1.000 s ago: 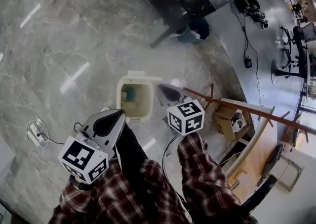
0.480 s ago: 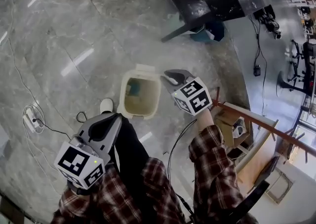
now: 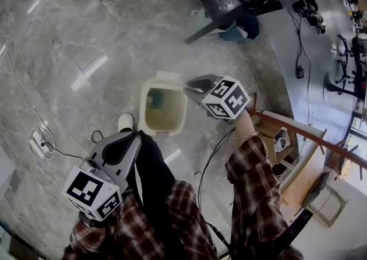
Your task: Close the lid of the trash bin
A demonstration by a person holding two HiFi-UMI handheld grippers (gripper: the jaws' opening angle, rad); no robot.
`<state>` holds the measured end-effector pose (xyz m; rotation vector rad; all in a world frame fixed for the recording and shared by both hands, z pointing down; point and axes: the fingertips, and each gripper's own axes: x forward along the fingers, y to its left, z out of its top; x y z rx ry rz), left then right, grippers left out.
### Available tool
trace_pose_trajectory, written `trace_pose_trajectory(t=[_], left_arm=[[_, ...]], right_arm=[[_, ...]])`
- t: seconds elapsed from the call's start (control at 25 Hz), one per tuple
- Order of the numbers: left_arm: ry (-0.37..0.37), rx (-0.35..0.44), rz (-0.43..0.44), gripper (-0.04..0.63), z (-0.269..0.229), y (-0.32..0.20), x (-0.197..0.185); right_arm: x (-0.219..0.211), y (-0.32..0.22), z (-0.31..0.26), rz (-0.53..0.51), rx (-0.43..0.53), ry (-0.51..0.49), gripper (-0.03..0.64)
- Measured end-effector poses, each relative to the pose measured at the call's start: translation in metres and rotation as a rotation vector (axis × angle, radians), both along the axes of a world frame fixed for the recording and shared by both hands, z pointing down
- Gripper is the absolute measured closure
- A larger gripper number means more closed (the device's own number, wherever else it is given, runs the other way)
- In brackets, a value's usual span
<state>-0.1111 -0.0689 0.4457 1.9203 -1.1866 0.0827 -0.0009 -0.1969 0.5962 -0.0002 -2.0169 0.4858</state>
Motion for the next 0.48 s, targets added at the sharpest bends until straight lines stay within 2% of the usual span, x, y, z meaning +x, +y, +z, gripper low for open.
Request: trace_pose_trajectory(t=[0.28,0.48], left_arm=[[0.007,0.013,0.03,0.583,-0.004,-0.003,0.002],[0.014,0.022,0.059,0.583,-0.006,-0.003,0.01]], right_arm=[[0.005,0.033,0.002,-0.051,-0.076,0.018,0.549],[0.013,0.064,0.008,-0.075,-0.061,0.021,0.549]])
